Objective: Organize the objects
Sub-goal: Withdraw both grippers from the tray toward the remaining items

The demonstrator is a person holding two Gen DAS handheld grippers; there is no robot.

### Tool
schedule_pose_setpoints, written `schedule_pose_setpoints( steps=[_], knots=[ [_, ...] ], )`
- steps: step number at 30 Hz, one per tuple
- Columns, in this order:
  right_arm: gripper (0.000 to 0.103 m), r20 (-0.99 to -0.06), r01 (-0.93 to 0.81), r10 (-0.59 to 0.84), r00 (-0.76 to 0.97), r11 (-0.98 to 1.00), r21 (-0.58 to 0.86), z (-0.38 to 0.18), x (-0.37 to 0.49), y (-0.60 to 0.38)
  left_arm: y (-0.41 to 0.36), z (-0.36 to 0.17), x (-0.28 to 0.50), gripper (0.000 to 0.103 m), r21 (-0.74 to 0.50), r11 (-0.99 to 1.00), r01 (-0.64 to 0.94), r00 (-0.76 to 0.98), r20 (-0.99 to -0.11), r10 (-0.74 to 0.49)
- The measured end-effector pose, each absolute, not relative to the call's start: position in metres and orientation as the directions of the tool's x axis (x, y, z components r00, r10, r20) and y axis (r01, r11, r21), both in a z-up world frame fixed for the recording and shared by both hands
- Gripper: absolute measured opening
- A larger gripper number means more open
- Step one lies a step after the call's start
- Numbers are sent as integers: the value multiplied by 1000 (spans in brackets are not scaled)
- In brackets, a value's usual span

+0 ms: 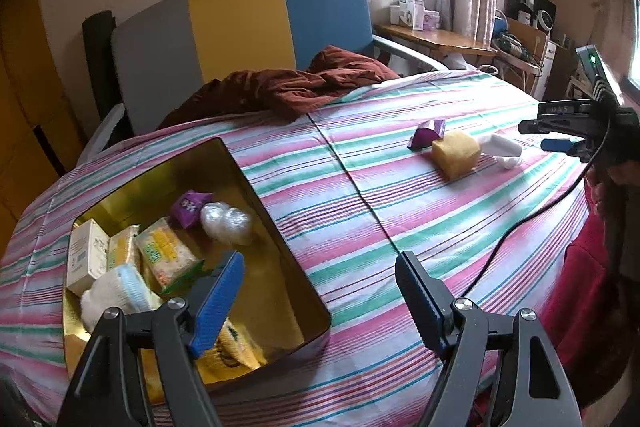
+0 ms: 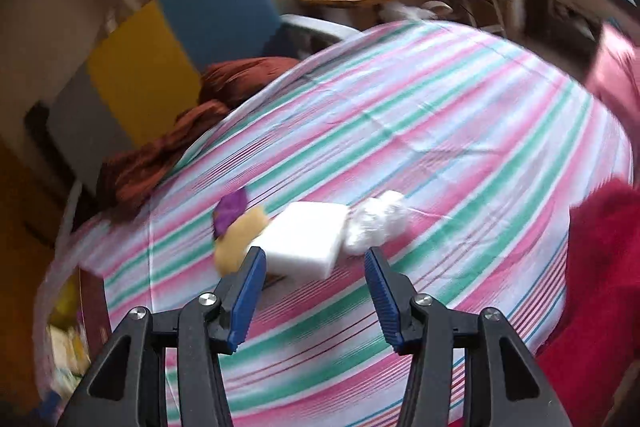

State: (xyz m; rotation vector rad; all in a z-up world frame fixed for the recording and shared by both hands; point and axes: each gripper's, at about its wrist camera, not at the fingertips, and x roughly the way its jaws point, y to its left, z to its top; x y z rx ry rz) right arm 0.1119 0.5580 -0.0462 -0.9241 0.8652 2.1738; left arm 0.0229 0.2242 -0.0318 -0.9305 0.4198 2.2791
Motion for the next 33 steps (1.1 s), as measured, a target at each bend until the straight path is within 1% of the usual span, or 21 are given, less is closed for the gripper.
schedule_pose_setpoints(
  steps=[3,8,15,20,21,22,24,29,33],
  knots=[
    [52,-768,-750,254,-588,-527,400,-53,124,572,232,-34,20,79,37,-742,-670,-530,-723,442],
    [52,-740,-735,236,-630,-491,468,-54,132,576,253,-36,13,78,6,-730,-683,-494,-740,456],
    [53,-734,-720,202,-649,-473,507,-60,130,579,296,-46,-3,78,-68,-710,-701,-402,-784,472],
    [53,-695,-700,203,-690,-433,568,-61,141,584,329,-50,-11,78,-88,-688,-720,-361,-800,480],
    [55,-684,-694,203,-701,-414,588,-62,144,587,336,-51,-13,78,-95,-684,-723,-352,-801,483],
    [60,-674,-688,201,-711,-394,609,-64,148,589,345,-52,-16,78,-102,-682,-724,-344,-803,486],
    [63,-665,-681,193,-722,-370,632,-66,150,592,358,-54,-21,78,-114,-674,-730,-330,-805,494],
    [63,-657,-666,172,-734,-373,646,-67,147,593,389,-66,-42,78,-176,-678,-714,-265,-828,494],
    [63,-644,-650,155,-749,-361,669,-69,148,595,410,-79,-59,78,-261,-694,-671,-194,-842,504]
  ],
)
